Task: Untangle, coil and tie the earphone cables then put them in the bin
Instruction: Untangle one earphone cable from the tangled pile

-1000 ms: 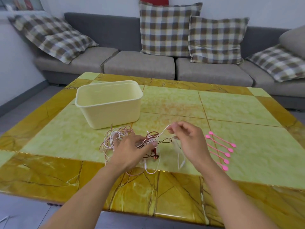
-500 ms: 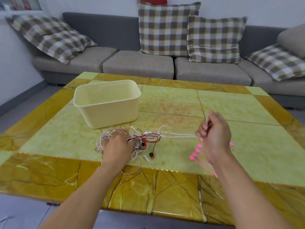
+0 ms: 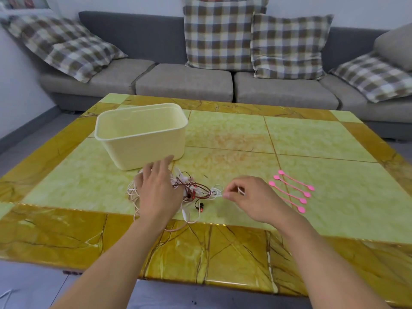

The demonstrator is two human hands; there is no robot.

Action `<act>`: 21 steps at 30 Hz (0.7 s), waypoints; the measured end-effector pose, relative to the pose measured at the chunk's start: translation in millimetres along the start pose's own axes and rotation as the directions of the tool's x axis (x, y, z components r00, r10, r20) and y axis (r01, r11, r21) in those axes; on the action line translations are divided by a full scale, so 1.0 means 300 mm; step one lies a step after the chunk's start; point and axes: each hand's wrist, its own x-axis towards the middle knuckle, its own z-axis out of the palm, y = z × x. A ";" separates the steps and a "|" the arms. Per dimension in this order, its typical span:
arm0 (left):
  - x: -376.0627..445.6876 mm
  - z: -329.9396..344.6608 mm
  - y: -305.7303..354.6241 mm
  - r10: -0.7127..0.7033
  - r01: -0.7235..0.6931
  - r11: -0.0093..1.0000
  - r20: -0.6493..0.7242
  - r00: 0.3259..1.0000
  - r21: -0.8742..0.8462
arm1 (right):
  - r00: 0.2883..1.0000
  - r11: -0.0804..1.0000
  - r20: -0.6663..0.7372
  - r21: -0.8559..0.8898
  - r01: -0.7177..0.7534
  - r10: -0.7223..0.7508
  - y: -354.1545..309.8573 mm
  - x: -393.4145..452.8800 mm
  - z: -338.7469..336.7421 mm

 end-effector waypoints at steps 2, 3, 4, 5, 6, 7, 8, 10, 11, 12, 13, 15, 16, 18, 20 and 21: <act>-0.004 0.005 0.013 0.212 -0.213 0.976 0.034 0.977 0.035 | 0.992 0.996 -0.093 0.040 0.084 -0.080 -0.011 0.001 0.001; -0.006 0.012 0.019 0.322 -0.324 0.945 0.052 0.945 0.052 | 0.983 0.991 -0.148 0.070 0.116 -0.105 -0.019 0.000 0.001; -0.013 0.021 0.025 0.395 -0.399 0.915 0.068 0.916 0.054 | 0.973 0.984 -0.198 0.114 0.140 -0.116 -0.032 -0.003 0.001; -0.022 0.028 0.035 0.428 -0.432 0.901 0.080 0.900 0.045 | 0.965 0.974 -0.239 0.168 0.153 -0.110 -0.043 -0.005 0.002; -0.031 0.035 0.042 0.431 -0.434 0.901 0.084 0.899 0.028 | 0.958 0.960 -0.269 0.229 0.161 -0.097 -0.055 -0.008 0.001; -0.033 0.041 0.045 0.409 -0.411 0.912 0.080 0.909 0.013 | 0.953 0.940 -0.293 0.298 0.166 -0.075 -0.066 -0.009 0.001; -0.031 0.049 0.039 0.369 -0.370 0.929 0.084 0.925 -0.004 | 0.948 0.913 -0.315 0.371 0.172 -0.051 -0.073 -0.011 0.000; -0.020 0.058 0.013 0.275 -0.275 0.961 0.112 0.955 -0.021 | 0.920 0.843 -0.391 0.495 0.209 0.001 -0.083 -0.016 -0.005; -0.013 0.059 -0.004 0.239 -0.239 0.971 0.124 0.963 -0.021 | 0.900 0.803 -0.435 0.548 0.236 0.033 -0.082 -0.017 -0.010; -0.006 0.057 -0.017 0.210 -0.209 0.978 0.129 0.969 -0.017 | 0.881 0.755 -0.468 0.601 0.261 0.067 -0.079 -0.018 -0.016; -0.001 0.053 -0.024 0.189 -0.189 0.982 0.129 0.973 -0.013 | 0.868 0.702 -0.486 0.653 0.283 0.102 -0.072 -0.017 -0.021; 0.003 0.044 -0.030 0.172 -0.171 0.985 0.111 0.979 -0.019 | 0.855 0.629 -0.494 0.718 0.298 0.158 -0.061 -0.012 -0.034; 0.004 0.039 -0.029 0.164 -0.162 0.986 0.100 0.981 -0.030 | 0.859 0.638 -0.483 0.719 0.277 0.170 -0.054 -0.010 -0.042; 0.005 0.031 -0.024 0.153 -0.151 0.988 0.069 0.986 -0.037 | 0.906 0.775 -0.405 0.611 0.165 0.126 -0.036 -0.008 -0.051; 0.000 0.029 -0.022 0.147 -0.144 0.988 0.054 0.988 -0.054 | 0.978 0.919 -0.191 0.395 -0.002 0.084 -0.024 -0.010 -0.041; -0.004 0.028 -0.018 0.156 -0.152 0.986 0.059 0.986 -0.069 | 0.993 0.944 -0.073 0.322 -0.065 0.094 -0.022 -0.011 -0.027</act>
